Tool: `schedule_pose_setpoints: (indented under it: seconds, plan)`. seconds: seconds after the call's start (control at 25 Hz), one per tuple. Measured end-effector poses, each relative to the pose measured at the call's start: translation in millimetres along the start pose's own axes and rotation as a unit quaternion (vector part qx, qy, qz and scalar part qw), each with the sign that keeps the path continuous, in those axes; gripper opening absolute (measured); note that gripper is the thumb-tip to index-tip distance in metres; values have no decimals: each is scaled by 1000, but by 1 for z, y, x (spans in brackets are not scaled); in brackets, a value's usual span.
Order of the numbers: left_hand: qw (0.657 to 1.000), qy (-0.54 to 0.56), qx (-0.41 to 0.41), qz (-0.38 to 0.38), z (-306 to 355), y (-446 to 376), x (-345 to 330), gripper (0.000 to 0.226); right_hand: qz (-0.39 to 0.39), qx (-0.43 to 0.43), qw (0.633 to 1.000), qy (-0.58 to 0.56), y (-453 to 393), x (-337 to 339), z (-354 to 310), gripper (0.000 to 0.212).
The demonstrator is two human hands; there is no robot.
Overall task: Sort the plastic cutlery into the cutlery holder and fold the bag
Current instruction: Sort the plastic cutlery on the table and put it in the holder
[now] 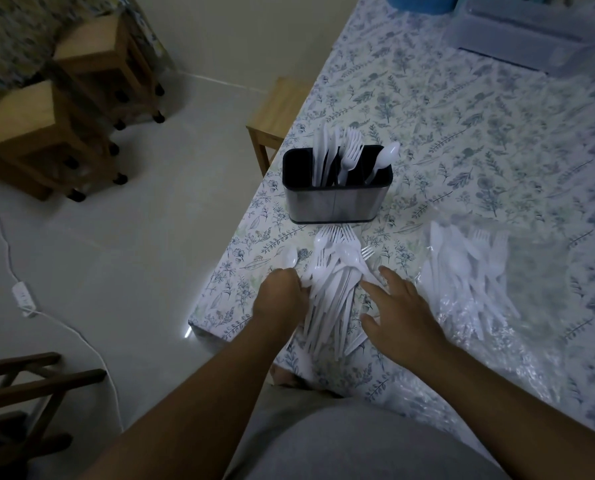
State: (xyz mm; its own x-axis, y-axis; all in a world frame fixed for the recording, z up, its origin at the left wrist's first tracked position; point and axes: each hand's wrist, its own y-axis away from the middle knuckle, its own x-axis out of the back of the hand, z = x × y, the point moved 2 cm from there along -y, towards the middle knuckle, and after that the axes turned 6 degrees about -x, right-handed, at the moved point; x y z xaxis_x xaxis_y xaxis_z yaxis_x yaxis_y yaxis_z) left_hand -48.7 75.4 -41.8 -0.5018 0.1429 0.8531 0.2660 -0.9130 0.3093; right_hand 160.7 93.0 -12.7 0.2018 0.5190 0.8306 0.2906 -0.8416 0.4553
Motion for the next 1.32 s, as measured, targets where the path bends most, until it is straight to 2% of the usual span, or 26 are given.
schedule_pose_setpoints:
  seconds: [0.12, 0.4, 0.48, 0.6, 0.76, 0.84, 0.92, 0.96, 1.0, 1.08, 1.2, 1.24, 1.32]
  plan:
    - [1000, 4, 0, -27, -1, 3, -1, 25, 3, 2, 1000, -12, 4, -2, -1, 58]
    - [999, -15, -5, -33, 3, 10, 4, 25, 11, -12, 999, -38, 4, 0, -5, 53]
    - [999, 28, -1, -28, 2, 12, 9, 20, 18, -15, 998, -53, 3, 3, -5, 51]
    - [986, 160, 38, -3, 1, 18, 13, 30, 26, -29, 995, -86, 2, 6, -5, 49]
    - [927, 345, 132, 57, -1, 30, 11, 30, 36, -48, 986, -153, 1, 6, -6, 42]
    - [877, 436, 175, 100, 2, 39, 7, 29, 50, -52, 979, -189, 0, 7, -8, 38]
    - [806, 526, 225, 152, 6, 47, 5, 25, 63, -54, 970, -227, 0, 7, -12, 35]
    - [784, 546, 237, 177, 9, 49, 6, 23, 68, -58, 965, -248, 2, 9, -14, 34]
    - [779, 550, 231, 192, 12, 51, 7, 21, 64, -66, 957, -275, 3, 11, -15, 33]
    - [802, 545, 167, 178, 21, 53, 8, 17, 14, -96, 926, -364, 4, 16, -20, 32]
    - [872, 487, -12, 52, 43, 61, 4, 9, -69, -129, 842, -519, 4, 18, -28, 19]
    - [895, 441, -68, 13, 49, 65, 1, 5, -70, -140, 825, -544, 3, 16, -27, 19]
    - [945, 296, -137, 18, 53, 63, -5, 4, -53, -174, 800, -572, -1, 10, -18, 23]
